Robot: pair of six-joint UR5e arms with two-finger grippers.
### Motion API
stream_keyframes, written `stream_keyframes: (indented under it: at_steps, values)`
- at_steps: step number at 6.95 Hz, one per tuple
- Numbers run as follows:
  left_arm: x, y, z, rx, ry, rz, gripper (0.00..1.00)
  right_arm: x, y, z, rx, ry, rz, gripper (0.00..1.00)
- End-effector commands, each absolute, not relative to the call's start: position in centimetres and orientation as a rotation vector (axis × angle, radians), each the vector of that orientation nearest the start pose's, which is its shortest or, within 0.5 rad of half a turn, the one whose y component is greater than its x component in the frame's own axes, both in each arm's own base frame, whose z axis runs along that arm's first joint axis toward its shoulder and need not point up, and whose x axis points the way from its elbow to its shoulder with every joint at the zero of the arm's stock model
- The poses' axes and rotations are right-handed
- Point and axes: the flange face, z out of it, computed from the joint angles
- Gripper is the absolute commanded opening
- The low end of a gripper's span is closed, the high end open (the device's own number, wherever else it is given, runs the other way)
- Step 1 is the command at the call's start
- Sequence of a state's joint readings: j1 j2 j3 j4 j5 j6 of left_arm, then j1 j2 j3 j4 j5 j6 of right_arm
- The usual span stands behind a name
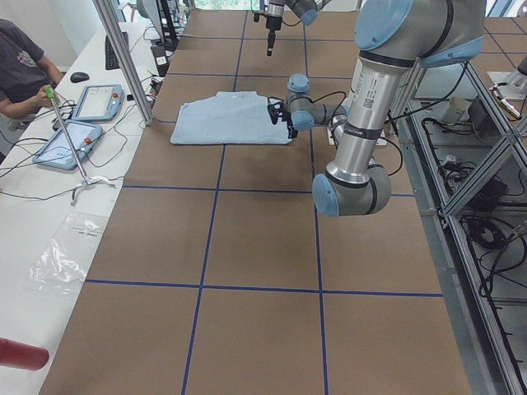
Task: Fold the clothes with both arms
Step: 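Release the shirt and move the left gripper to its near edge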
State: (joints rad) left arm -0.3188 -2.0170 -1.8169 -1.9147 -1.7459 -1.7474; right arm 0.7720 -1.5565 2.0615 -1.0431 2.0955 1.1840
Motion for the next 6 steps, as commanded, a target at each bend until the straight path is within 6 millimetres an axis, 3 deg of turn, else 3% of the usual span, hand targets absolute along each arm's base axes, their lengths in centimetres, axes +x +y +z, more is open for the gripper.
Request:
stream_keyframes:
  at_steps: [1, 4, 6]
  values:
    - [56.5, -29.7, 27.1, -0.106, 1.013, -0.379, 0.98, -28.4, -39.1, 35.8, 0.148, -1.099, 0.072, 1.0]
    - [56.3, -30.6, 27.3, -0.098, 1.007, -0.412, 0.9, -28.4, -39.1, 35.8, 0.148, -1.099, 0.072, 1.0]
    - [56.5, -30.7, 27.7, -0.099, 0.997, -0.415, 0.78, -28.5, -39.2, 36.1, 0.145, -1.094, 0.074, 1.0]
